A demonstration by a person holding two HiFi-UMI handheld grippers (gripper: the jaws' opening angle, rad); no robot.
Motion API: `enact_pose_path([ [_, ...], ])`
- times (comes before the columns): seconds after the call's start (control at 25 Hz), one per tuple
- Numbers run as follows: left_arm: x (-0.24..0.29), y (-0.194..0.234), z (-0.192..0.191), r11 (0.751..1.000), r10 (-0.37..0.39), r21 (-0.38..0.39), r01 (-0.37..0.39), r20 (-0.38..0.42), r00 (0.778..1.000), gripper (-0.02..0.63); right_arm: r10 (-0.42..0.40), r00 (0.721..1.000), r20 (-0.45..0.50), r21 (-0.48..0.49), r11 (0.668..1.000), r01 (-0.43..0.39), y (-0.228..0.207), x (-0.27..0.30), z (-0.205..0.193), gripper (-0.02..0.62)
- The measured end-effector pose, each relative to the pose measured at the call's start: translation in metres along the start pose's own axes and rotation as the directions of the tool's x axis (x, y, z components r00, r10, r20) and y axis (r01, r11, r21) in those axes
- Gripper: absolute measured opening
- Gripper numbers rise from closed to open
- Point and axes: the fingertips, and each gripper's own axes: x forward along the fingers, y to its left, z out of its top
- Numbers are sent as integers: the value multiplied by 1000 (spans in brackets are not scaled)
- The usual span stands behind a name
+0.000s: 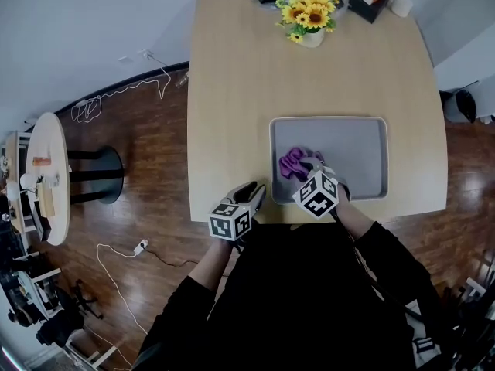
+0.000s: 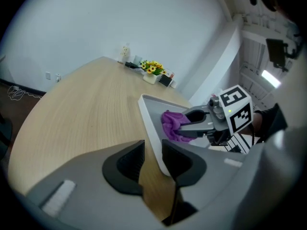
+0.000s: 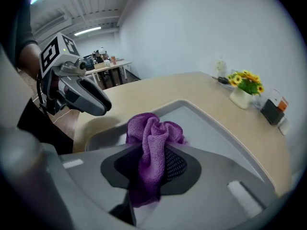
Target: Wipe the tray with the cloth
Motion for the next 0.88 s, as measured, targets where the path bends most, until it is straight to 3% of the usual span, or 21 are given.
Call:
enact_pose_path([
  [0.16, -19, 22, -9, 1000, -13, -9, 13, -17, 1000, 97, 10, 1000, -10, -84, 996, -11, 43, 20, 27, 91],
  [0.4, -15, 31, -12, 1000, -12, 4, 12, -40, 999, 95, 17, 999, -41, -62, 998, -19, 35, 6, 4, 91],
  [0.6, 10, 9, -4, 998, -9, 60, 13, -68, 998, 97, -79, 993, -82, 40, 996, 83, -20, -41, -68, 91],
  [0.8, 30, -4, 0, 988, 85, 140, -72, -89, 992, 98, -221, 963, -157, 208, 946, 251, -99, -116, -176, 92],
  [0.88, 35, -5, -2, 986, 120, 129, -107, -96, 988, 98, -225, 963, -146, 233, 938, 255, -114, -139, -199, 92],
])
